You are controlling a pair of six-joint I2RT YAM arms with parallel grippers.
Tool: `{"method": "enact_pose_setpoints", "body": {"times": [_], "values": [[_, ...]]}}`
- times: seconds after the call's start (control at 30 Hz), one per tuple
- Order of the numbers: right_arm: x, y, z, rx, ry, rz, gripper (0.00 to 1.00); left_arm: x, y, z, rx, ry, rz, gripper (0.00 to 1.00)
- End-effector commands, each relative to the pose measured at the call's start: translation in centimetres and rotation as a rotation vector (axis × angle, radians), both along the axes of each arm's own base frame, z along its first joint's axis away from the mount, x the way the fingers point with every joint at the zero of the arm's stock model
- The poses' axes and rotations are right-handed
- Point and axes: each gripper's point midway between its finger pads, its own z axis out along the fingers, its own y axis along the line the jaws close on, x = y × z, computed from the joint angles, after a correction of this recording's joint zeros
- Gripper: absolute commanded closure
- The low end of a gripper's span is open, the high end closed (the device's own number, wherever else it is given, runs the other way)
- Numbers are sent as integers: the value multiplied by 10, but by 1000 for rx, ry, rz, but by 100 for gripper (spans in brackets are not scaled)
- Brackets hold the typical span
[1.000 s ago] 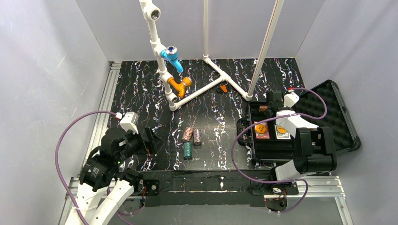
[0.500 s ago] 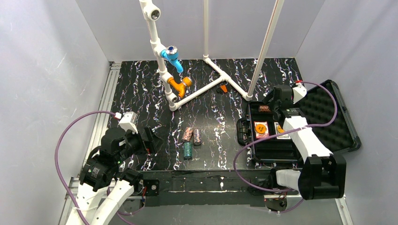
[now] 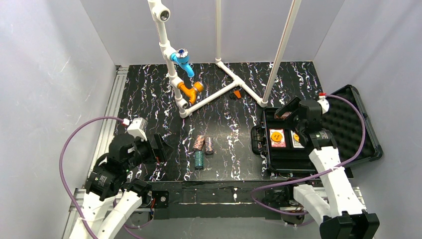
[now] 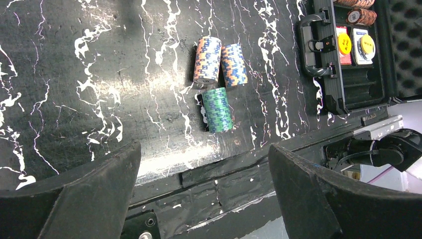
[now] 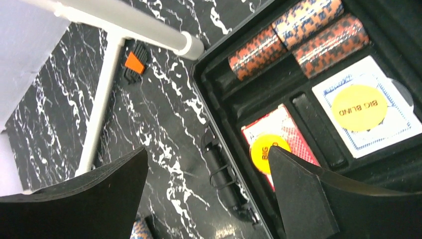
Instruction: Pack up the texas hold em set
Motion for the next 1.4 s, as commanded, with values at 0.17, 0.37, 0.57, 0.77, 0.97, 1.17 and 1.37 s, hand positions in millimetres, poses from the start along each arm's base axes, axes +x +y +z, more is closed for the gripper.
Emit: {"method": "enact_pose_setpoints", "body": {"times": [0.17,0.37,0.57,0.77,0.97,1.17,1.37], "values": [[-39,33,9,107,49,173,2,-7,15,23,-4,4,92,1],[-61,47,-4,134,122,278,2,8,20,31,121,222,158,9],[-50,48,-7,95,164,317,2,16,13,-15,185,384,151,11],[-40,51,-14,69,190,362,2,23,-3,-42,217,437,76,14],[-39,53,-27,67,231,377,2,28,-28,-58,262,474,60,14],[-40,52,-26,57,238,382,2,32,-53,-77,372,486,39,13],[-40,55,-29,70,224,386,2,35,-76,-93,450,489,51,13]]}}
